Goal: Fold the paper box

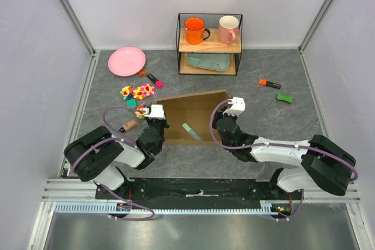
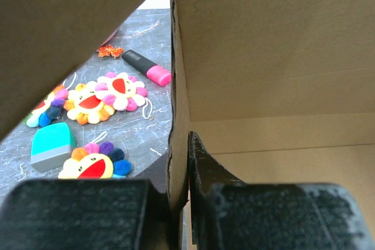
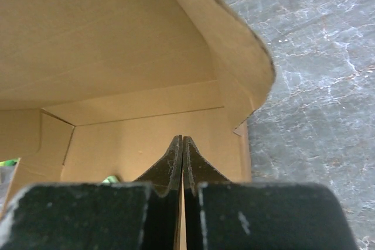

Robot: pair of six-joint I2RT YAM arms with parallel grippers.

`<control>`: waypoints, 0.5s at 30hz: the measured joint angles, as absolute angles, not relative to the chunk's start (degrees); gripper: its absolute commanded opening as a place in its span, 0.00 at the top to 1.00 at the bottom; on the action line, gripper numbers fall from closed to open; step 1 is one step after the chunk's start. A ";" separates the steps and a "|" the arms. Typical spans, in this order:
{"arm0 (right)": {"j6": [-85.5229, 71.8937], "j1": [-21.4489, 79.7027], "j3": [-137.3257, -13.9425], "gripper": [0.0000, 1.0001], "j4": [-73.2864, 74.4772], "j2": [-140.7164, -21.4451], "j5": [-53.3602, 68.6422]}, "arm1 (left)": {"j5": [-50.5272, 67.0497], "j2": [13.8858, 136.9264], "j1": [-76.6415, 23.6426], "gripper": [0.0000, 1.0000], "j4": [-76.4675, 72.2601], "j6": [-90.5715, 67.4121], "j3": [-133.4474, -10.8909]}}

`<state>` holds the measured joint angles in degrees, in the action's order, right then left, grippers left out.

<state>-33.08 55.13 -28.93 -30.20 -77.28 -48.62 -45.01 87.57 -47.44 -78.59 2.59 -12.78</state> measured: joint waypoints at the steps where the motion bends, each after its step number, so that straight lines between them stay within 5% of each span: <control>1: -33.71 54.94 -29.30 0.93 -29.36 -76.97 -48.07 | -45.01 87.57 -47.44 0.91 -78.59 2.59 -12.78; 5: -35.48 53.49 -30.74 0.50 -24.67 -74.96 -46.52 | -45.34 87.57 -47.44 0.91 -78.59 2.59 -12.78; 8: -34.04 52.71 -30.79 0.34 -21.91 -72.69 -46.24 | -45.60 87.57 -47.46 0.91 -78.59 2.59 -12.78; 15: -27.27 52.23 -25.04 0.28 -23.09 -64.18 -46.59 | -46.57 87.57 -47.72 0.91 -78.59 2.59 -12.80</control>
